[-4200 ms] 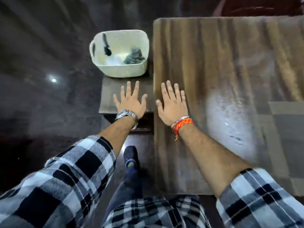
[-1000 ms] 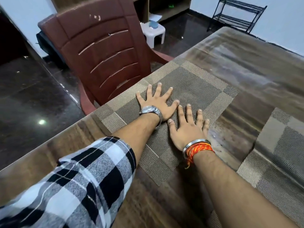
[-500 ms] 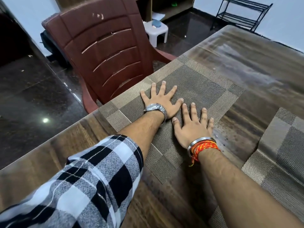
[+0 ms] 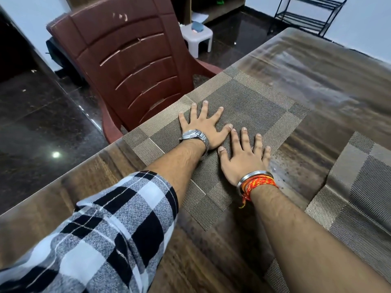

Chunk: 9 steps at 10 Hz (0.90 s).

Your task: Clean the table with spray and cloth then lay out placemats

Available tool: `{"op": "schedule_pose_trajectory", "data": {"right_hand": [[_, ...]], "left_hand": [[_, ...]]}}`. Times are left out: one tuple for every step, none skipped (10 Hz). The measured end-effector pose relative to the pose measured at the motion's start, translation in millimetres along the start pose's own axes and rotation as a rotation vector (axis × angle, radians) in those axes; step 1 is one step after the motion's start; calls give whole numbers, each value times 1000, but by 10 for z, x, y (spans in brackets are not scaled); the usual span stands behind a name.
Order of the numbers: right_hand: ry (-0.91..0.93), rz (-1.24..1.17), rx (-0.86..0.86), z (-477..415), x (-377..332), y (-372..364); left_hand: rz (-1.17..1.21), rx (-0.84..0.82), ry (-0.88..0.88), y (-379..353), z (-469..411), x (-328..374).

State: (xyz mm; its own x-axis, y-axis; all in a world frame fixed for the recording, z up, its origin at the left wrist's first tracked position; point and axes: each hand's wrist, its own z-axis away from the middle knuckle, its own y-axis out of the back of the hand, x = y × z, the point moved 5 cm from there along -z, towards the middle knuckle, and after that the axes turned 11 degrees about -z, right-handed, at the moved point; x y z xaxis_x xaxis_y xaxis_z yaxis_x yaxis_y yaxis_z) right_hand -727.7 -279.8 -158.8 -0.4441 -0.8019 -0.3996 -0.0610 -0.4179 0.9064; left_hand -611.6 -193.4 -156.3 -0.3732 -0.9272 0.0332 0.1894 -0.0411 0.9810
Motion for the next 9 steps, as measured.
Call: {"op": "schedule_pose_trajectory", "data": {"right_hand": [[-1, -4, -2, 7, 8, 10], [0, 2, -11, 17, 14, 12], [-4, 13, -14, 23, 20, 6], [2, 23, -1, 17, 23, 3], [1, 35, 12, 35, 11, -4], [18, 32, 46, 40, 5, 13], [26, 52, 38, 45, 4, -15], [10, 15, 57, 42, 4, 9], [98, 39, 193, 179, -80, 115]], "left_hand": [[-1, -1, -2, -2, 3, 6], [-6, 4, 3, -6, 15, 14], [-12, -5, 2, -3, 28, 15], [-20, 5, 4, -5, 26, 15], [-28, 8, 0, -1, 51, 22], [-41, 40, 6, 27, 78, 34], [-87, 2, -8, 25, 104, 52], [-103, -71, -31, 46, 222, 17], [-127, -6, -68, 139, 524, -59]]}}
